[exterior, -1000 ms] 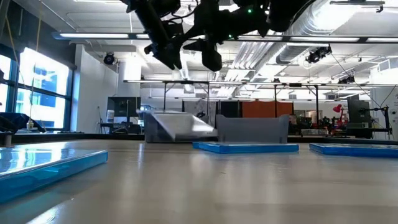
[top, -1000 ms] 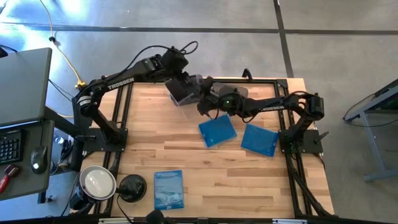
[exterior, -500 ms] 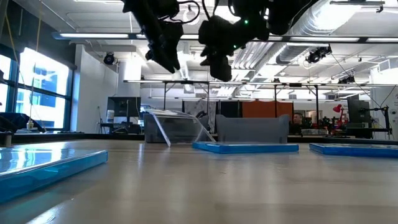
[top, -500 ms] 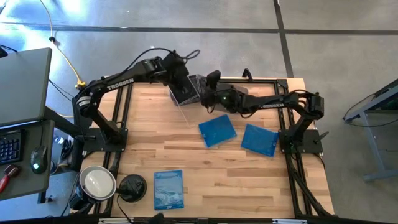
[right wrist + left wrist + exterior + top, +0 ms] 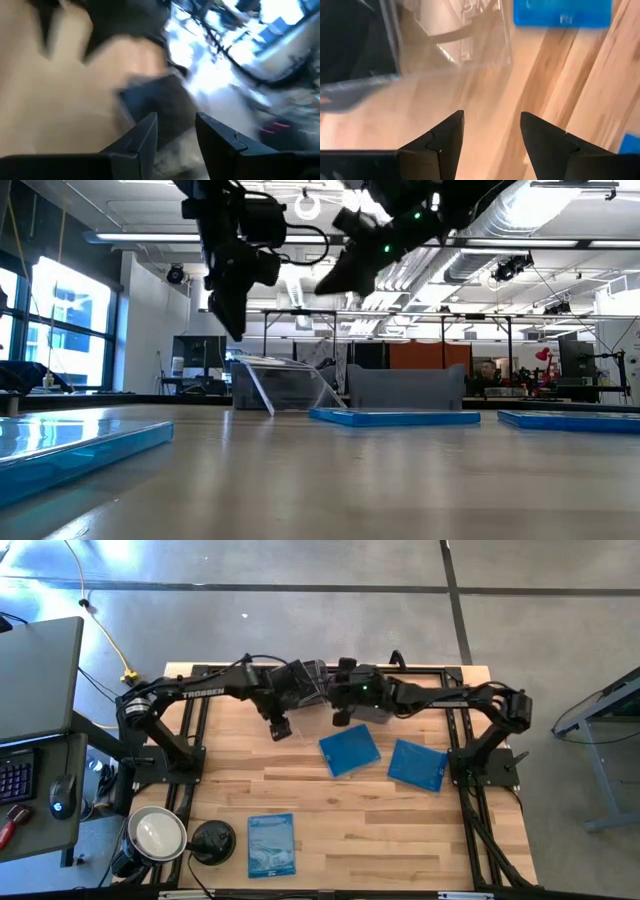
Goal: Pick & place jewel cases by type
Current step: Put the black cd case into the left black bin
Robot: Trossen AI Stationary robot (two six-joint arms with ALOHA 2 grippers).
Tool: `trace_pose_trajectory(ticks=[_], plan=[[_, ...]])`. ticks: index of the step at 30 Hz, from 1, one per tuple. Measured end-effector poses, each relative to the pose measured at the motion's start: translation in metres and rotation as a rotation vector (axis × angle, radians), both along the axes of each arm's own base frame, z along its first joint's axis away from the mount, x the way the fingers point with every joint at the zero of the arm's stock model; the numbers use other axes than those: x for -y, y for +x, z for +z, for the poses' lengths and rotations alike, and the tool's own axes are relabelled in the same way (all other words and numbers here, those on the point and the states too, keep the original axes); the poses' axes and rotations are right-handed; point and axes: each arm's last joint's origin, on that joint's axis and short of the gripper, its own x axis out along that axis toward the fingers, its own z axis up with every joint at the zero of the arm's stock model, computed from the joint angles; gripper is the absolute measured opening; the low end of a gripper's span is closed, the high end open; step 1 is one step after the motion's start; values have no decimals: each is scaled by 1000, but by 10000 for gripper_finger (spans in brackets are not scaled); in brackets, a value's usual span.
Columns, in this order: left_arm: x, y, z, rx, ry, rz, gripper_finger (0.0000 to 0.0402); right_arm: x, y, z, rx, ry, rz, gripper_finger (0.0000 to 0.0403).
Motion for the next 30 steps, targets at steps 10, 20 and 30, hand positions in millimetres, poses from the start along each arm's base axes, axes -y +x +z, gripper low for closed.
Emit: trace_pose_trajectory(ticks=[10, 20, 30], plan=[[-5, -48, 50, 147, 177, 148, 193, 14, -32, 17, 22, 277, -93, 130], [11, -98, 1, 670, 140, 411, 193, 28, -29, 1, 42, 456, -53, 130], [9, -94, -37, 721, 59, 542, 193, 40, -18, -30, 29, 561, -183, 130]])
